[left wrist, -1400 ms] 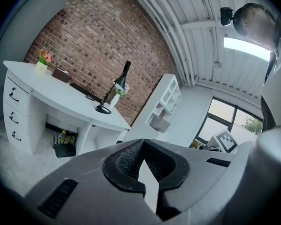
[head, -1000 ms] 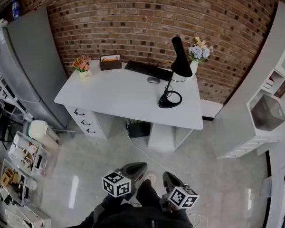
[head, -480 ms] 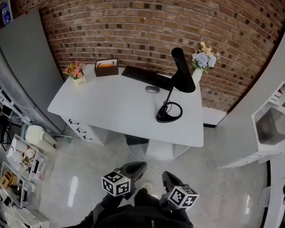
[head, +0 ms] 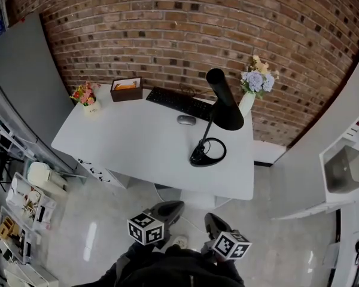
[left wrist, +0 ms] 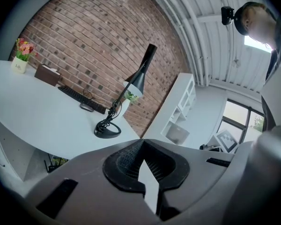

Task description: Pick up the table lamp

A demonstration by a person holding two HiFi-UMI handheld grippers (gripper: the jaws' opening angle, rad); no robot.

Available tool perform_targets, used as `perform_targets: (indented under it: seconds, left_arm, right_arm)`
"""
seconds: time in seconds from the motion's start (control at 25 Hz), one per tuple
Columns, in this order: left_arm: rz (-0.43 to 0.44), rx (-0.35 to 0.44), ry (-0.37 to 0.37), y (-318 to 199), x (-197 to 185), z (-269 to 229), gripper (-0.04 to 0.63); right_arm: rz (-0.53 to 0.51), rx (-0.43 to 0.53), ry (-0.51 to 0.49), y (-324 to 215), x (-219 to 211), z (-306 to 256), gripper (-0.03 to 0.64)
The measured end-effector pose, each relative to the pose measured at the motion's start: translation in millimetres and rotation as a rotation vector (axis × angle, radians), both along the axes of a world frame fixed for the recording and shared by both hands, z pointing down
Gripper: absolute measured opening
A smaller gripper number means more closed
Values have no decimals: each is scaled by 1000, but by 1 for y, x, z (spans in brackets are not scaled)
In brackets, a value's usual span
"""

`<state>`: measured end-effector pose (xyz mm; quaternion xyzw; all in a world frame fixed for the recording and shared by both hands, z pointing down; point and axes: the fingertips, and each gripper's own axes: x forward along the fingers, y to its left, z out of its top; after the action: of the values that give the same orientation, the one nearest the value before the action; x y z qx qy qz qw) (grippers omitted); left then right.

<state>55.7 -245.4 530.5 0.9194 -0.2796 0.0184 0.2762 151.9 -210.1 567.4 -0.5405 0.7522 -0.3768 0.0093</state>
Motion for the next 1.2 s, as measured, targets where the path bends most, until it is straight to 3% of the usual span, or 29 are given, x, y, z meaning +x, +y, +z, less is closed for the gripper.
perform_targets:
  seconds: [0.48, 0.64, 1.04, 1.12, 1.2]
  left_arm:
    - [-11, 9, -43, -26, 13, 2, 8]
    - [-2, 63, -41, -47, 15, -16, 8]
    - [18, 283, -53, -142, 31, -101, 11]
    - [34, 309, -52, -158, 35, -116, 91]
    - [51, 336, -51, -172, 40, -130, 141]
  right_arm:
    - [23, -17, -30, -19, 17, 9, 17]
    - [29, -5, -29, -24, 20, 10, 17]
    - [-13, 157, 47, -95, 32, -39, 18]
    - [-17, 186, 71, -110, 33, -48, 24]
    - [-35, 202, 79, -127, 31, -54, 121]
